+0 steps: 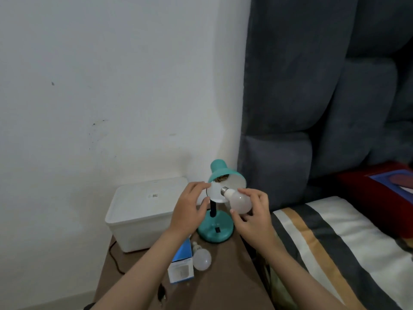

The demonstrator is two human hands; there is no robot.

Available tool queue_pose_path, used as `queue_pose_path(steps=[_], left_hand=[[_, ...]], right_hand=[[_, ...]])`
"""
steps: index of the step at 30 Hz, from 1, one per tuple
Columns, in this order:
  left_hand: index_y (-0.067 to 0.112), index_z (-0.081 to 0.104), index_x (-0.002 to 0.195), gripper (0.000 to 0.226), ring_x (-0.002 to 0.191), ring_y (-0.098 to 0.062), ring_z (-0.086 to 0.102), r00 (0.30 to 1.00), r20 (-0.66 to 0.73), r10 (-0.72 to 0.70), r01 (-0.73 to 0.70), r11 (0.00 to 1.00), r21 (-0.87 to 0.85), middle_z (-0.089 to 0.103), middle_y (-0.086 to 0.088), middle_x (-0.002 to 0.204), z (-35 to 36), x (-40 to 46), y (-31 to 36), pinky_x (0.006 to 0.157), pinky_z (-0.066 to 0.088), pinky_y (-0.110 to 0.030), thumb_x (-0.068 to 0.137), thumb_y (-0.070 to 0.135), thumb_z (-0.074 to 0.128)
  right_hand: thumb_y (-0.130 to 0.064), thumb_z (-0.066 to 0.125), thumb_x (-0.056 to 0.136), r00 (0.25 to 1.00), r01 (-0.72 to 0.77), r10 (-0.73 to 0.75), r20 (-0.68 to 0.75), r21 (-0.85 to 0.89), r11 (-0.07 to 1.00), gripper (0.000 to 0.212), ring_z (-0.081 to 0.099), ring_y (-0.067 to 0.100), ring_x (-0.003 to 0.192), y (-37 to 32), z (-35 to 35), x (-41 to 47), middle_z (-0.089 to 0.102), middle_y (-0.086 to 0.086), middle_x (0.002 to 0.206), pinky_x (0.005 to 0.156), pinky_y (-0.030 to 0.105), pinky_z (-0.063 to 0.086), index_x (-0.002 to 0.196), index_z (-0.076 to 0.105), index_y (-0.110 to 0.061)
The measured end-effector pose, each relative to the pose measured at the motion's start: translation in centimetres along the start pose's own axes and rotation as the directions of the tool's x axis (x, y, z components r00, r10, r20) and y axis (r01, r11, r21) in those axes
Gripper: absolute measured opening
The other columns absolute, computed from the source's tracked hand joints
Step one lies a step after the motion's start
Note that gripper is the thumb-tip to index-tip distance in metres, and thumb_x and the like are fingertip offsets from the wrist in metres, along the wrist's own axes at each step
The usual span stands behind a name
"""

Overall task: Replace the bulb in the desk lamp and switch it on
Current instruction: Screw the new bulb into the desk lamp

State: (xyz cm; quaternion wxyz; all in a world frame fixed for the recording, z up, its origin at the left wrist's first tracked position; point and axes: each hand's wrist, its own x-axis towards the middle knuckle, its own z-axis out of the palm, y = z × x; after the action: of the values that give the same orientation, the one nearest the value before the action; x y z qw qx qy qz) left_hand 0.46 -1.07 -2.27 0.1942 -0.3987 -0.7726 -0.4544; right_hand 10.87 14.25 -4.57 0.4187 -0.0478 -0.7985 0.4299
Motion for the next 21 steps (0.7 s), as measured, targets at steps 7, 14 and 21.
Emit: queue_pose_path(steps=[7,14,21], left_hand=[[0.018,0.061,0.117,0.033,0.108,-0.011,0.056,0.993,0.044,0.107,-0.110,0.991,0.079,0.060,-0.004,0.118,1.4,2.0,-1.8,0.090,0.046,-0.019,0.086,0.005,0.059],[0.017,0.064,0.110,0.035,0.107,-0.008,0.059,0.992,-0.020,0.123,-0.123,0.992,0.008,0.065,-0.003,0.113,1.9,2.2,-2.4,0.088,0.052,-0.028,0.084,-0.006,0.057],[0.024,0.064,0.105,0.040,0.100,-0.007,0.063,0.997,-0.022,0.067,-0.068,0.996,-0.054,0.068,-0.002,0.106,1.8,2.2,-2.2,0.082,0.054,-0.029,0.082,-0.007,0.058]], right_hand=[[-0.017,0.078,0.074,0.984,0.126,-0.149,-0.095,-0.210,0.970,0.052,0.051,0.011,0.108,2.3,2.7,1.3,0.047,0.007,0.119,0.078,0.022,0.055,0.121,0.055,-0.018],[-0.016,0.077,0.075,0.973,0.131,-0.179,-0.147,-0.290,0.948,0.054,0.052,0.025,0.111,3.5,4.5,2.2,0.050,0.014,0.120,0.082,0.027,0.052,0.121,0.051,-0.022],[-0.017,0.079,0.073,0.959,0.064,-0.119,-0.256,-0.210,0.976,0.052,0.050,0.010,0.100,3.1,5.9,3.2,0.047,0.008,0.110,0.080,0.016,0.048,0.119,0.056,-0.015]])
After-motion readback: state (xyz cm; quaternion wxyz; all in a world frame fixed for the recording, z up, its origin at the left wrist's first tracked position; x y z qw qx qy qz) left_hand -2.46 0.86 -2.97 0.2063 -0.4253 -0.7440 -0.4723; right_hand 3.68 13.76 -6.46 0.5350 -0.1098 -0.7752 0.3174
